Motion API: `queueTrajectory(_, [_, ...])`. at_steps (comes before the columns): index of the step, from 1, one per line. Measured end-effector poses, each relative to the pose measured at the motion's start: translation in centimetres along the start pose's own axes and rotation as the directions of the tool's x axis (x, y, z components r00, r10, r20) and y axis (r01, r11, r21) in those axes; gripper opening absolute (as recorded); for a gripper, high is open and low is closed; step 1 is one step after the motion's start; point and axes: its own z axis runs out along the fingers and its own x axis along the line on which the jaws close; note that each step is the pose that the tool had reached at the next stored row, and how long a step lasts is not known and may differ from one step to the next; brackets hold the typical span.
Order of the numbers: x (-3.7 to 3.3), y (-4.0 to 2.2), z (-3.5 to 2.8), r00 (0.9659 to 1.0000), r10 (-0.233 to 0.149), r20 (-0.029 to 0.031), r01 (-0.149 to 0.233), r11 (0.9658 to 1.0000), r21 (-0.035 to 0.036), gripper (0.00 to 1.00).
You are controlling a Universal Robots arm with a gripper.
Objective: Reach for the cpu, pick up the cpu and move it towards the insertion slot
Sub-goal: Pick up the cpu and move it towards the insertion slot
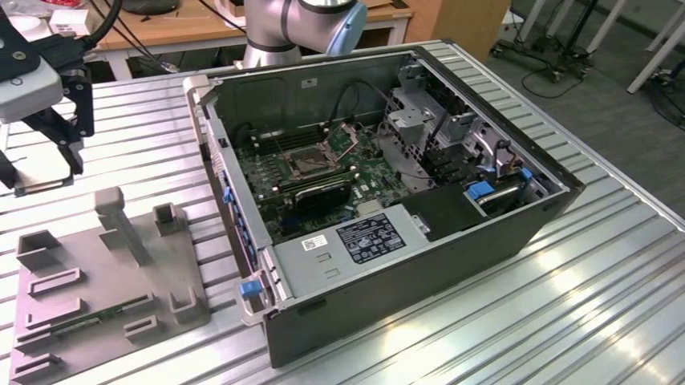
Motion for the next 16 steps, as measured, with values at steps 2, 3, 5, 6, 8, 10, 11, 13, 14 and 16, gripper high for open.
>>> queueTrajectory(2, [-0.12,0.00,0.00,1.0000,0.000,0.0000,0.000,1.0000,0.0000,0.55])
queueTrajectory(3, [-0.18,0.00,0.01,1.0000,0.000,0.0001,0.000,1.0000,-0.0001,0.55])
queueTrajectory(5, [-0.27,0.00,0.00,1.0000,0.000,0.0001,0.000,1.0000,0.0000,0.55])
queueTrajectory(6, [-0.31,0.00,0.01,1.0000,0.000,0.0001,0.000,1.0000,-0.0001,0.55])
queueTrajectory(8, [-0.39,-0.01,0.01,1.0000,0.000,0.0001,0.000,1.0000,0.0000,0.55])
queueTrajectory(10, [-0.45,0.00,0.01,1.0000,0.000,0.0001,0.000,1.0000,0.0000,0.55])
queueTrajectory(11, [-0.47,0.00,0.00,1.0000,0.000,0.0000,0.000,1.0000,0.0000,0.55])
queueTrajectory(13, [-0.51,0.00,0.01,1.0000,0.000,0.0001,0.000,1.0000,-0.0001,0.55])
queueTrajectory(14, [-0.53,-0.01,0.01,1.0000,0.000,0.0001,0.000,1.0000,-0.0001,0.55])
queueTrajectory(16, [-0.57,0.00,0.01,1.0000,0.000,0.0001,0.000,1.0000,-0.0001,0.55])
